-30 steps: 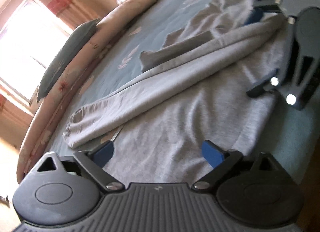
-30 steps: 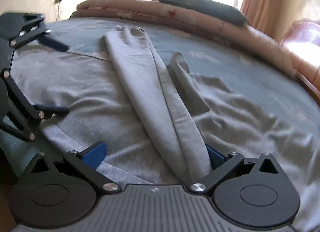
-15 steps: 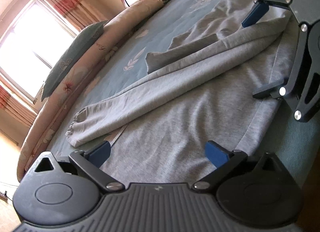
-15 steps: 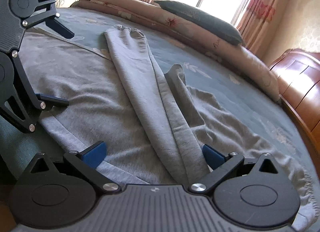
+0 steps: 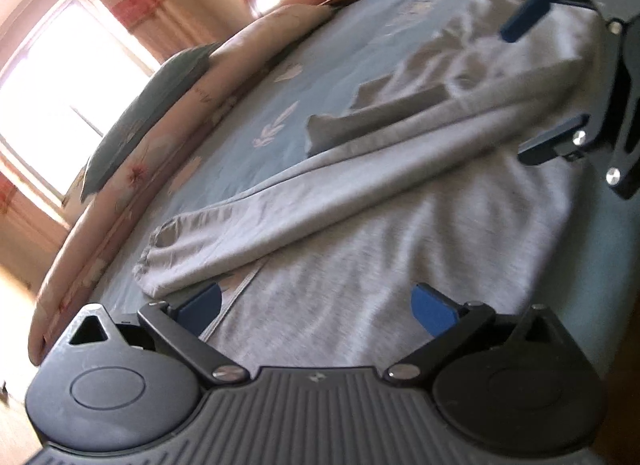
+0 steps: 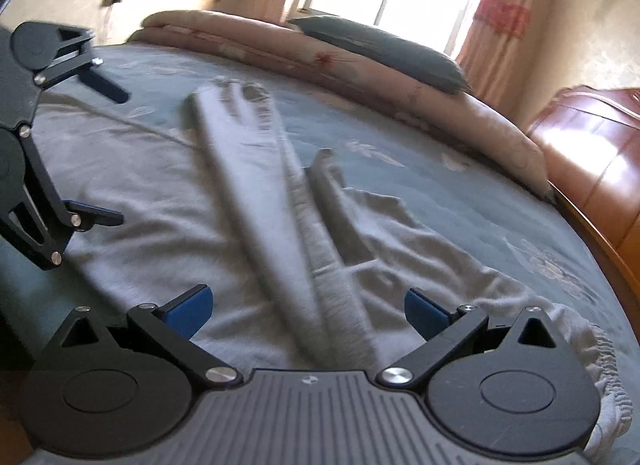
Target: Fold clothes
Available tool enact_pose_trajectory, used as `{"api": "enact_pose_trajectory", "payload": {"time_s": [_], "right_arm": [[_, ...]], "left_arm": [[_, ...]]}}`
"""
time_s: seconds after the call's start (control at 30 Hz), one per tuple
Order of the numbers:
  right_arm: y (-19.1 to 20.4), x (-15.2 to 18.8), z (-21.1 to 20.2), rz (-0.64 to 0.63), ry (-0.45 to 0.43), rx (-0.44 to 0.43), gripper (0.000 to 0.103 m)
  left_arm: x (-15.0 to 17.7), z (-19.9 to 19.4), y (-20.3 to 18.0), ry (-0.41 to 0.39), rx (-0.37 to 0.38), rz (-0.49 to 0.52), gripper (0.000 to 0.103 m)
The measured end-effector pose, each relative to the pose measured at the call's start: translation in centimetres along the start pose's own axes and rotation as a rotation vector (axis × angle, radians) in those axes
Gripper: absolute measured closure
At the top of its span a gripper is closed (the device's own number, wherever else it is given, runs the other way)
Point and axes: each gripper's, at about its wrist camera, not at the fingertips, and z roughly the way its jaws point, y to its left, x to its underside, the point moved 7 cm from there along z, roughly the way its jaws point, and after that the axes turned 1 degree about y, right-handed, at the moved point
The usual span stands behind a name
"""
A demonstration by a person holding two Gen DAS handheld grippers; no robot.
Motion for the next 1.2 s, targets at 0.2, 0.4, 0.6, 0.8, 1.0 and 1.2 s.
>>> {"api": "enact_pose_trajectory", "payload": {"time_s": [0.2,0.4,0.6,0.8,1.0,1.2], "right_arm": [[-0.2,1.5,2.1,0.011,0.087,-0.001,0.000],[-1.1,3.1,1.8,0.157,0.078,-0.062,0.000],[-1.0,3.2,1.9,0.153,0.062,-0.050,0.000],[-1.2,3.5,1.8,0.159,0.033,-0.061,0.000],[-1.3,3.1,1.0,0.145,0.014,-0.070,0.000],[-2.7,-1.6,-1.2,0.184,-0.103,-0.323,0.012]], "left_arm": [[1.8,0.2,0.0,0.052,0.027,-0.081,0.002],[2.3,-1.5,0.7,0.065,0.060,-0.097,0.002],[-1.7,-1.6,3.3,-0.007,0.172,-0.360,0.004],[-4.0,0.4,3.7,0.029,0.344,-0.578,0.039],[-3.7,2.4,4.1,0.095,0.399,-0.729,0.047],[-2.2,4.1,5.0,0.152,0.437,-0.876,0.045]]}}
